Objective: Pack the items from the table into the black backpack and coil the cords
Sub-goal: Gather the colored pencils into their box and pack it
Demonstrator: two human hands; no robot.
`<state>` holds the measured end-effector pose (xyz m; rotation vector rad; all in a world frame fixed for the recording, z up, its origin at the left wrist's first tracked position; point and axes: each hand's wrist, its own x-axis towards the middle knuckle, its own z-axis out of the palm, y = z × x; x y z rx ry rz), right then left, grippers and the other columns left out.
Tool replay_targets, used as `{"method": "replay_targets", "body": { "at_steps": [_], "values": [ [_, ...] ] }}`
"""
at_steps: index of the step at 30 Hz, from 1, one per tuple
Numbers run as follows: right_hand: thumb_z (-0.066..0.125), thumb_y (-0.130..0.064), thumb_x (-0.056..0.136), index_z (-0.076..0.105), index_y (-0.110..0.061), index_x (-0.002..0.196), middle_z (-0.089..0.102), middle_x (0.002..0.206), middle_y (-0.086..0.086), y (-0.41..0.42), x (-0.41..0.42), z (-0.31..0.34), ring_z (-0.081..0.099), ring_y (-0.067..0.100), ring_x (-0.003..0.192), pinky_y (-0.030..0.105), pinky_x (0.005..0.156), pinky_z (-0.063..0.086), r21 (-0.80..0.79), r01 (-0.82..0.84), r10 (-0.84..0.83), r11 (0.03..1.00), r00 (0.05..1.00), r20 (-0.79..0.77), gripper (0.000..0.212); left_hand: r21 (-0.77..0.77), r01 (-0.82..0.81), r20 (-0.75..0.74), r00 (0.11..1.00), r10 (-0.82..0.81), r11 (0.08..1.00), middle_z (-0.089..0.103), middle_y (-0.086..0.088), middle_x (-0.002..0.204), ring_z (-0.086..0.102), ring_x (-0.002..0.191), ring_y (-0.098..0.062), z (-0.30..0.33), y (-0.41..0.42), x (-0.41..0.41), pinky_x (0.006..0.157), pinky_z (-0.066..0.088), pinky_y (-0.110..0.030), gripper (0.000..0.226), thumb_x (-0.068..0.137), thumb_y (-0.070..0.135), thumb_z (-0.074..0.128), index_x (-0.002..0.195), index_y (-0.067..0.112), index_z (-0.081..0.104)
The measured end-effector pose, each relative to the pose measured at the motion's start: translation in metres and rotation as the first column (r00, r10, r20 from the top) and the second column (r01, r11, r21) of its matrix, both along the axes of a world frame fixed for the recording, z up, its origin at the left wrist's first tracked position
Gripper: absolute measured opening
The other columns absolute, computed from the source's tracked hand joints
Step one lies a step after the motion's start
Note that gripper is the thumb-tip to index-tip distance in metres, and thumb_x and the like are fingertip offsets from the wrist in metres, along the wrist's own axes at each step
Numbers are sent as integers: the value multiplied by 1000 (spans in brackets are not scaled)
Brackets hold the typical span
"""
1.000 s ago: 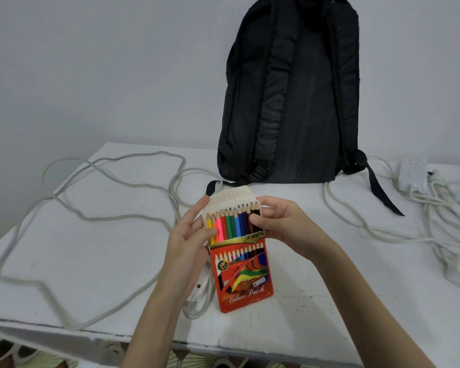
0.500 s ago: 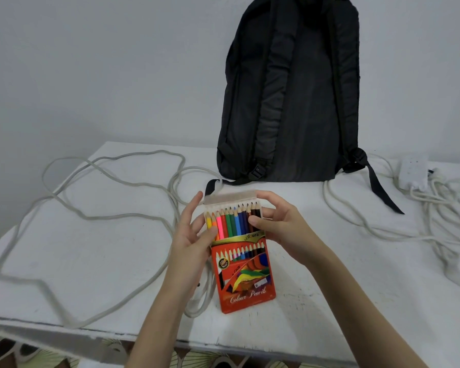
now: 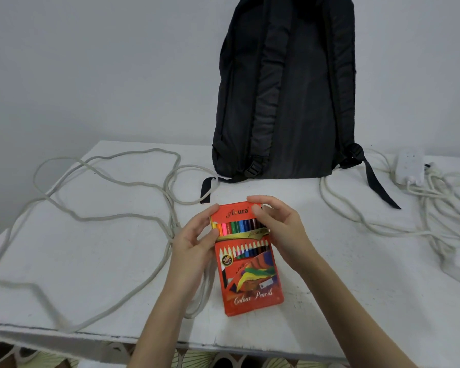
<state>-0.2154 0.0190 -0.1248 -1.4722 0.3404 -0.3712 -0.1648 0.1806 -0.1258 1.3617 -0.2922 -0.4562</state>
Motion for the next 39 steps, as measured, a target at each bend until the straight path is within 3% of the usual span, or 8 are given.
{"method": "replay_targets", "body": {
  "at_steps": [7,12,17,21,27,32,35,39],
  "values": [
    [55,-23,91,54,-30,116,72,96,-3,8,5,-1,70,12,89,22,72,57,1,111,-110,994,990,83,26,-103,16,-41,999,-20,995,65,-3,116,70,92,-19,10,-14,-10,64,57,-27,41,94,19,51,129,39,49],
    [54,-18,92,57,-24,108,71,93,-3,0,3,15,70,11,86,18,68,53,-1,120,-117,993,972,205,18,-112,-26,37,999,31,993,62,8,115,68,93,-6,18,-34,-16,66,55,-20,54,91,33,50,136,51,26],
    [54,-16,90,56,-18,102,69,91,0,-14,-8,19,69,16,87,23,72,54,-54,56,-41,997,968,248,13,-72,-52,55,997,57,996,72,4,95,71,86,-13,19,-55,-16,65,55,-20,46,78,54,44,110,25,60],
    [54,-14,90,57,-16,100,69,89,-2,-17,-13,9,68,15,86,22,71,54,-46,44,-33,998,976,213,11,-76,-116,51,991,120,990,72,4,81,71,76,-15,16,-61,-16,60,54,-18,31,90,43,46,93,20,65],
    [54,-13,91,57,-14,100,69,91,-2,-21,-15,4,69,17,89,22,71,54,-59,17,-7,998,984,178,9,-64,-151,139,978,159,986,70,15,86,69,81,-6,7,-58,-14,60,54,-18,16,95,29,48,103,31,61],
    [53,-10,90,58,-12,96,70,87,-4,-23,-14,3,69,17,87,23,73,54,35,-23,17,999,985,173,8,-71,-163,228,958,175,984,67,3,102,68,89,-10,2,-57,-15,67,56,-22,17,95,20,49,105,29,60],
    [50,-3,90,58,-12,91,71,85,-4,-19,-12,1,68,14,83,23,71,53,85,3,-17,996,985,169,12,-95,-170,311,931,191,981,63,8,103,64,96,-9,-2,-58,-16,71,57,-24,23,96,11,48,110,28,54],
    [52,-19,93,58,-12,87,68,83,-3,-10,-10,-2,67,11,78,22,69,53,85,80,-92,993,984,151,11,-101,-156,339,923,182,983,62,15,96,63,92,-10,-11,-58,-18,65,54,-24,10,95,17,49,100,23,56]
  ]
}}
